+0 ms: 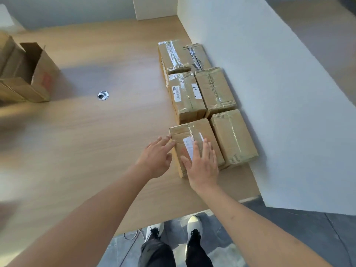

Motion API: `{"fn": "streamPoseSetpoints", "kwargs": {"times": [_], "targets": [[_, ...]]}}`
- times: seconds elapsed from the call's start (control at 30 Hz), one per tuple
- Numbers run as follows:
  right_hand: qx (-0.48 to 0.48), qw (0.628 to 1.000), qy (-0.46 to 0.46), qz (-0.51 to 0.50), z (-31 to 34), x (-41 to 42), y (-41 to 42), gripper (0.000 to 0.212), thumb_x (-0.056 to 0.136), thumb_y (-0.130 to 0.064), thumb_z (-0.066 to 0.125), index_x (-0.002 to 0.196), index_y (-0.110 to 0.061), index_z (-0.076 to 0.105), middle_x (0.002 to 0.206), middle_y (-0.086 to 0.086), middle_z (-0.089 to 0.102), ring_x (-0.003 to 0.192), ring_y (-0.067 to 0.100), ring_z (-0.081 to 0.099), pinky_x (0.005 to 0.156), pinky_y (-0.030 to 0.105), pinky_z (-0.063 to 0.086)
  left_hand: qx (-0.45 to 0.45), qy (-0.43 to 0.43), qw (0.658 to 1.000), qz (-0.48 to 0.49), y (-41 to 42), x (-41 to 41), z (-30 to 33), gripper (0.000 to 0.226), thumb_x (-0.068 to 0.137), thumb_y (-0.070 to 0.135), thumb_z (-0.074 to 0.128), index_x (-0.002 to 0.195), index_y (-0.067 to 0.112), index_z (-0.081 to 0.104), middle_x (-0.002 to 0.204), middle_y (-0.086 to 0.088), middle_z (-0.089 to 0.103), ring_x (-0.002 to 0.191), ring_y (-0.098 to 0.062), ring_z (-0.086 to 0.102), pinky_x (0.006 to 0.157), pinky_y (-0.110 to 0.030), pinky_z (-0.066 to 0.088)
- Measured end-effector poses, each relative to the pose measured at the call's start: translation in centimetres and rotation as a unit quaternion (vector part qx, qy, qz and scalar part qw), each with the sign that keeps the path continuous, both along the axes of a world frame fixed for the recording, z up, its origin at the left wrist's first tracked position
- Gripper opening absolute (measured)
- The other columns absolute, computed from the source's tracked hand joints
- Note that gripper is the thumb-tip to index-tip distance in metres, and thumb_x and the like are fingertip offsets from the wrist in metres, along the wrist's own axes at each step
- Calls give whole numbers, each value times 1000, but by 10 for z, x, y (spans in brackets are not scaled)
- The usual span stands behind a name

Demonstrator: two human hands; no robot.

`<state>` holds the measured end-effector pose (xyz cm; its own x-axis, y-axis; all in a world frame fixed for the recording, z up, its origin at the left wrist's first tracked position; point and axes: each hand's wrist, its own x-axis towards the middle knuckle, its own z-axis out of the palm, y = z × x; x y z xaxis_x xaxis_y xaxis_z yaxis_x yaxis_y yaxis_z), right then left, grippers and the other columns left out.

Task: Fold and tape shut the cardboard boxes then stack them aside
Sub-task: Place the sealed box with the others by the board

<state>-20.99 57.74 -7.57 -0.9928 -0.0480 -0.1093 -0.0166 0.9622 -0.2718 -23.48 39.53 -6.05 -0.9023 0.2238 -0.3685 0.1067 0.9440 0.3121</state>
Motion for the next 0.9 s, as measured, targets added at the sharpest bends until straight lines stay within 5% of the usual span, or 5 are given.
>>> {"fn": "streamPoseSetpoints", "kwargs": {"times": [0.27, 0.47, 0.9], "targets": [[-3, 996, -70, 60, 16, -15, 23, 57, 109, -43, 40, 161, -28, 22, 169, 20, 7, 157, 34, 9, 127, 42, 14, -21, -26, 999, 10, 16, -10, 5, 67, 104, 32, 47, 164, 23, 17, 172, 2, 7, 158, -31, 11, 125, -50, 23], [-24, 990, -103, 90, 65, -29, 26, 56, 107, -38, 41, 159, -21, 32, 168, 12, 20, 157, 30, 13, 125, 41, 16, -48, 3, 998, 41, 17, -3, 49, 64, 105, 33, 45, 163, 24, 20, 170, 2, 18, 156, -31, 16, 125, -50, 19], [36, 965, -15, 258, 221, -34, -30, 58, 107, -55, 28, 156, -27, 38, 166, 7, 29, 152, 26, 28, 118, 45, 29, -77, 138, 980, 123, -39, 56, 201, 61, 106, 50, 36, 160, 22, 28, 167, 5, 26, 154, -23, 23, 124, -44, 21]]}}
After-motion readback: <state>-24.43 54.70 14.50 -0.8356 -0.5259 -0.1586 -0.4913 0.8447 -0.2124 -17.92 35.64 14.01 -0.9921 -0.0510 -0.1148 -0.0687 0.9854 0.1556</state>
